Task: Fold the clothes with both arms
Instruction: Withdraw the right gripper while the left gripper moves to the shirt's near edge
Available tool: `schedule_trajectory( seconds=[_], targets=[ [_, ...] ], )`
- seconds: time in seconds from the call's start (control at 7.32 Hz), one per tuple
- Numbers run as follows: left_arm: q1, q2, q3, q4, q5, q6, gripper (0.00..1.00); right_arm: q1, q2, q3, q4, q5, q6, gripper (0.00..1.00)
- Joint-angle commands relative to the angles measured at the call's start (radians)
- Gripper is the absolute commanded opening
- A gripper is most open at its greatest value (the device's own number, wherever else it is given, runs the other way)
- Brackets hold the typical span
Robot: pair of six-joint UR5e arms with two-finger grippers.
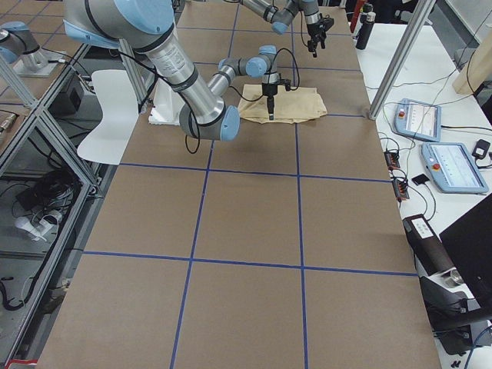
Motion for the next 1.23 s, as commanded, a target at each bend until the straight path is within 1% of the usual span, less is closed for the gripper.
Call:
schedule_trajectory(
  seconds=[0.0,0.14,0.27,0.41,0.55,0.68,0.82,0.96,1.09],
  targets=[
    [0.000,0.001,-0.005,0.000,0.000,0.000,1.00,0.013,-0.084,0.088,-0.029,0.002,-0.035,1.00],
    [-0.002,0.001,-0.007,0.000,0.000,0.000,1.00,0.016,-0.185,0.203,-0.046,-0.001,-0.069,1.00],
    [-0.002,0.001,-0.007,0.000,0.000,0.000,1.00,0.023,-0.268,0.292,-0.047,-0.001,-0.087,1.00],
    [0.000,0.009,-0.013,0.000,0.000,0.000,1.00,0.031,-0.324,0.354,-0.049,-0.001,-0.120,1.00],
    [0.000,0.010,-0.013,0.000,0.000,0.000,1.00,0.037,-0.341,0.383,-0.047,0.000,-0.127,1.00],
    [0.000,0.009,-0.013,0.000,0.000,-0.001,1.00,0.042,-0.336,0.404,-0.038,0.008,-0.128,1.00],
    [0.000,0.010,-0.022,0.003,-0.002,-0.004,1.00,0.062,-0.330,0.443,-0.017,0.023,-0.103,1.00],
    [0.002,0.044,-0.077,0.008,-0.003,-0.047,1.00,0.080,-0.336,0.479,0.049,0.089,-0.036,1.00],
    [0.005,0.088,-0.146,0.005,-0.021,-0.146,1.00,0.082,-0.350,0.488,0.142,0.108,0.062,1.00]
  ],
)
